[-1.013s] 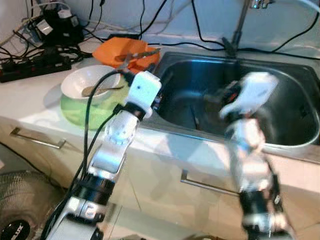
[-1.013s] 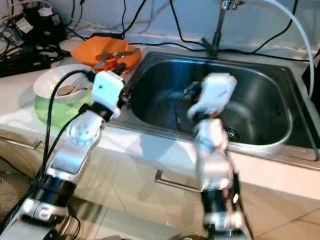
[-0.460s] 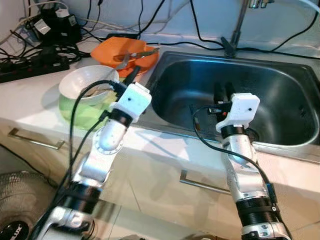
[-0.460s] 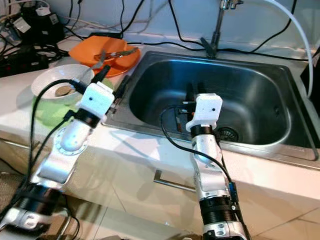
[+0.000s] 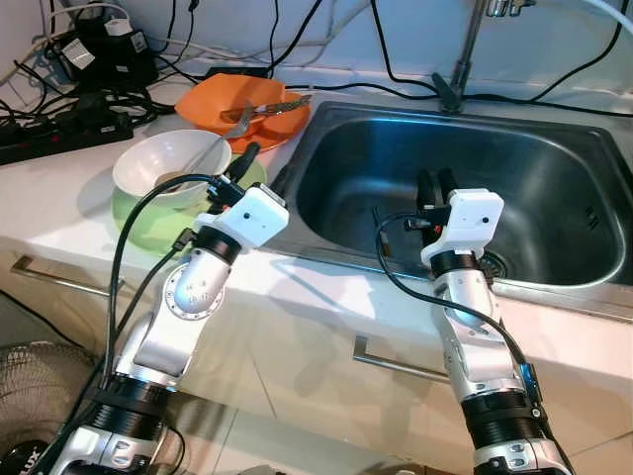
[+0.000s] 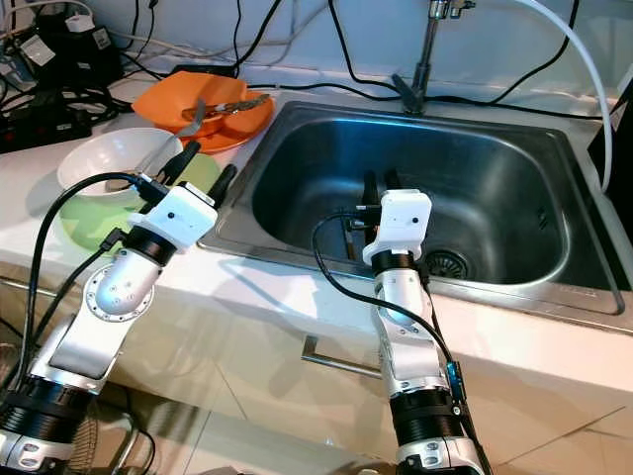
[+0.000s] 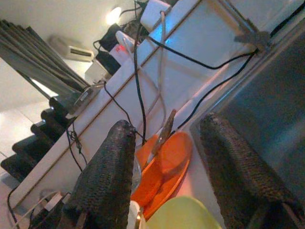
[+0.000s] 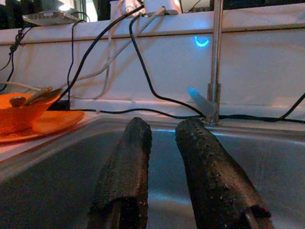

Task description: Kitchen organization

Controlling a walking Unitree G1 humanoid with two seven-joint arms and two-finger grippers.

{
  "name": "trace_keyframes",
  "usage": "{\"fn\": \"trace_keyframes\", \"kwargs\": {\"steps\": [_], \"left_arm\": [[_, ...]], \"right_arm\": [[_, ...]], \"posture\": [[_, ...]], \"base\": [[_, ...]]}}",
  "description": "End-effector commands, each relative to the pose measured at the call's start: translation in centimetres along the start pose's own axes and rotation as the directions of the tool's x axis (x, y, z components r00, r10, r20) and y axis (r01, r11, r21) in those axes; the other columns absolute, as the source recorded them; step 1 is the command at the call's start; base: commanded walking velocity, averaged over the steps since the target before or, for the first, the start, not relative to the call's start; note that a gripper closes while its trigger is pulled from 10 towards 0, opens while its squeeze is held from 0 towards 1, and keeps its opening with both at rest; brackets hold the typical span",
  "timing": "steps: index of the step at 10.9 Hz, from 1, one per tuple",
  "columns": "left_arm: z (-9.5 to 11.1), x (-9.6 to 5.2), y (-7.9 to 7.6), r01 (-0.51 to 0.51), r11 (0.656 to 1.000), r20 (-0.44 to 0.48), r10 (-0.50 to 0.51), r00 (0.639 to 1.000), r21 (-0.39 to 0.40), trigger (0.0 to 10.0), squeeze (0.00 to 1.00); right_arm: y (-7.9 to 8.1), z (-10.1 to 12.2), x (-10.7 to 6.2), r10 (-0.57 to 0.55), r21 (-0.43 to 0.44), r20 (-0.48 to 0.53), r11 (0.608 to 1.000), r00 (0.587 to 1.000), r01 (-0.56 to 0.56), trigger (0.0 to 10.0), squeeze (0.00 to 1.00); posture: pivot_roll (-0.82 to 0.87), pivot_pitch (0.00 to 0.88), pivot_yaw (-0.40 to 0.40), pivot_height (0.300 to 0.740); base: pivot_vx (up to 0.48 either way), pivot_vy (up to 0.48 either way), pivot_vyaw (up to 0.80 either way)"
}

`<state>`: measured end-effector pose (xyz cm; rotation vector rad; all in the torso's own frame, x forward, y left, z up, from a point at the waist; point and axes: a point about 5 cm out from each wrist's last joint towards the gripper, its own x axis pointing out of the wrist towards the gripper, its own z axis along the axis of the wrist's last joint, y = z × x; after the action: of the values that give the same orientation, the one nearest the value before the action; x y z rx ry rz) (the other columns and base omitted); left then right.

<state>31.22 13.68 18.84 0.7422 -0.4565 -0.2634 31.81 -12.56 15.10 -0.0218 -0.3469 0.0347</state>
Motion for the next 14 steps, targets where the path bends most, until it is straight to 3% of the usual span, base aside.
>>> {"fn": "trace_keyframes", "kwargs": {"steps": [1, 5, 8, 11, 12, 13, 14], "left_arm": [[-0.5, -0.3, 0.4, -0.010, 1.000, -0.027, 0.011, 1.000, 0.023, 10.0, 0.00], [-2.2, -0.3, 0.9, -0.033, 0.995, -0.148, 0.047, 0.988, 0.098, 10.0, 0.00], [-2.8, -0.4, 1.0, -0.042, 0.993, -0.195, 0.063, 0.979, 0.112, 10.0, 0.00], [-3.1, 0.7, 0.6, -0.043, 0.994, -0.229, 0.065, 0.971, 0.098, 10.0, 0.00], [-3.0, 0.9, 0.7, -0.049, 0.993, -0.226, 0.071, 0.972, 0.103, 4.3, 0.00], [-2.9, 1.1, 0.8, -0.060, 0.992, -0.220, 0.083, 0.972, 0.107, 0.0, 0.00], [-2.8, 1.3, 0.8, -0.064, 0.991, -0.213, 0.087, 0.973, 0.114, 0.0, 0.00]], "right_arm": [[0.3, -0.2, 0.1, 0.004, 0.005, -0.008, 1.000, 1.000, -0.003, 10.0, 0.00], [0.1, -0.4, 0.1, -0.007, 0.004, -0.015, 1.000, 1.000, 0.008, 10.0, 0.00], [0.2, -0.5, 0.1, -0.009, 0.007, -0.019, 1.000, 1.000, 0.009, 10.0, 0.00], [0.1, -0.5, 0.2, -0.019, 0.005, -0.020, 1.000, 1.000, 0.019, 10.0, 0.00], [0.0, -0.5, 0.2, -0.022, 0.004, -0.020, 1.000, 1.000, 0.022, 10.0, 0.00], [0.0, -0.5, 0.3, -0.025, 0.004, -0.020, 1.000, 0.999, 0.025, 10.0, 0.00], [0.0, -0.6, 0.3, -0.026, 0.005, -0.019, 1.000, 0.999, 0.026, 10.0, 0.00]], "posture": [[0.02, 0.046, 0.052, 0.740], [0.03, 0.047, 0.055, 0.740], [0.03, 0.045, 0.056, 0.740], [0.03, 0.040, 0.060, 0.740], [0.02, 0.037, 0.063, 0.740], [0.02, 0.036, 0.062, 0.740], [0.02, 0.035, 0.063, 0.740]], "base": [[0.000, 0.000, 0.00], [0.000, 0.000, 0.00], [0.000, 0.000, 0.00], [0.000, 0.000, 0.00], [0.000, 0.000, 0.00], [0.000, 0.000, 0.00], [0.000, 0.000, 0.00]]}}
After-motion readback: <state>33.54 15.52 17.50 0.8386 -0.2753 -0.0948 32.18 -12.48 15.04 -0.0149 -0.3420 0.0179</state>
